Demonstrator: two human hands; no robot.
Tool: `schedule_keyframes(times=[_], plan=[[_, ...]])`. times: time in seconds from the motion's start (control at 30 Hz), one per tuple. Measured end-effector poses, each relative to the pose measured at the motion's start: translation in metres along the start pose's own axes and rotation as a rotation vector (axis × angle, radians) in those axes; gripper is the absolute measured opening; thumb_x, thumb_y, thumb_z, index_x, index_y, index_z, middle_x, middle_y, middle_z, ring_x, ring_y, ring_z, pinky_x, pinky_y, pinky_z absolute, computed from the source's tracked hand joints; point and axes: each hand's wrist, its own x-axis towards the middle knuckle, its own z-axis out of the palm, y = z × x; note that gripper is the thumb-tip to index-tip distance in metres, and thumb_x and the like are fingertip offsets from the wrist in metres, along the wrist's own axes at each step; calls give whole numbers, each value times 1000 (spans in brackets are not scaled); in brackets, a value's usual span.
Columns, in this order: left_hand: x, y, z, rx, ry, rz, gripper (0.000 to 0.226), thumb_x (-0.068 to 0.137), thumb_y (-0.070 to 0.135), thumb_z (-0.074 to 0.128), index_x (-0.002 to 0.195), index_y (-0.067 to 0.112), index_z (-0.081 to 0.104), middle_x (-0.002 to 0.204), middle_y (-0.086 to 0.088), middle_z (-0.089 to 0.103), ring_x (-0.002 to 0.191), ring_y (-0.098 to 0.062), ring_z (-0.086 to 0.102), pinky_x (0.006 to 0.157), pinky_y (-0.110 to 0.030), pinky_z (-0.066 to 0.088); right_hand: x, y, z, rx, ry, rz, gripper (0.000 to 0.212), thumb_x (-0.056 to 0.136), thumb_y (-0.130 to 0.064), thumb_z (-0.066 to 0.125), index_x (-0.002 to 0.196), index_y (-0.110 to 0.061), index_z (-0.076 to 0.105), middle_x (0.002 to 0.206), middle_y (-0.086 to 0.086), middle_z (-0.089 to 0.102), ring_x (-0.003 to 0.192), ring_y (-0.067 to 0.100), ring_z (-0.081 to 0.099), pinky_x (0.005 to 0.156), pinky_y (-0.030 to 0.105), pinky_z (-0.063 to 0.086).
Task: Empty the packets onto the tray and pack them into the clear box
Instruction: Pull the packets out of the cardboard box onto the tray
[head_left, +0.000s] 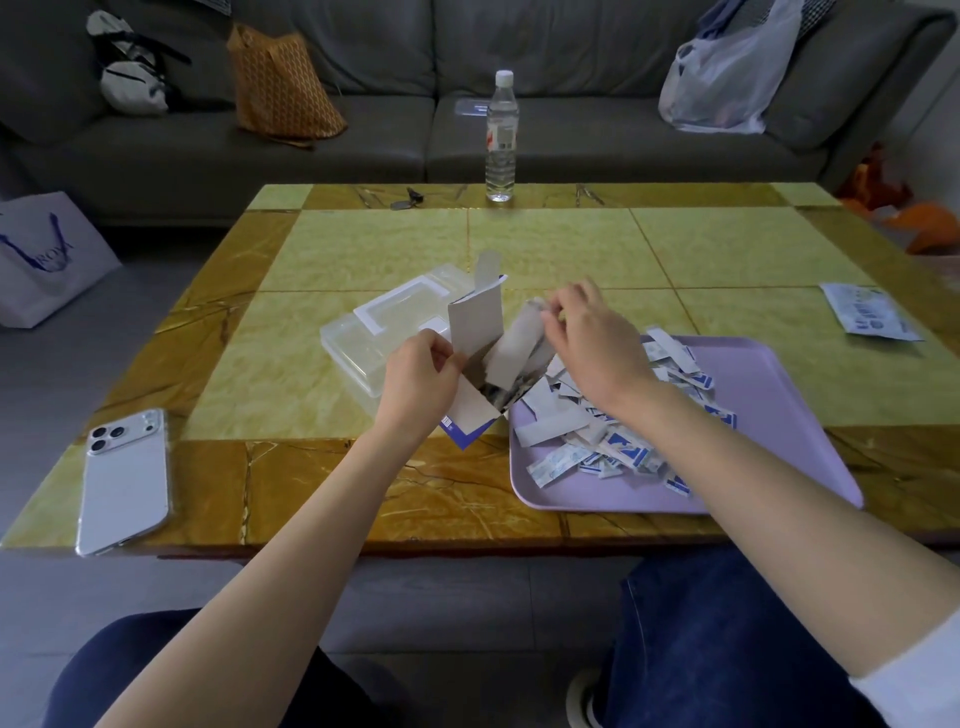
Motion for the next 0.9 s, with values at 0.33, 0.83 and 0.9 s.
schedule_keyframes(times=[0.33,0.83,0.9], plan=[[4,9,6,-6,-3,20,7,91,12,53,85,10,53,73,3,50,73,-17,46,56,-14,34,-5,45,-11,-106,23,234,20,97,-15,42,111,-7,54,96,11,66,78,28,55,59,28,31],[1,18,10,23,3,49,8,91,14,53,84,11,52,76,1,51,75,-18,48,55,-15,33,-9,42,-7,-178,6,199,24,91,-2,49,109,-13,62,113,5,56,101,24,54,63,27,31],[0,18,9,20,4,45,8,91,13,53,84,11,52,71,6,48,74,-18,47,54,-15,33,-10,41,-7,-192,-19,199,37,89,6,46,119,-10,58,121,7,52,108,25,49,64,28,31]])
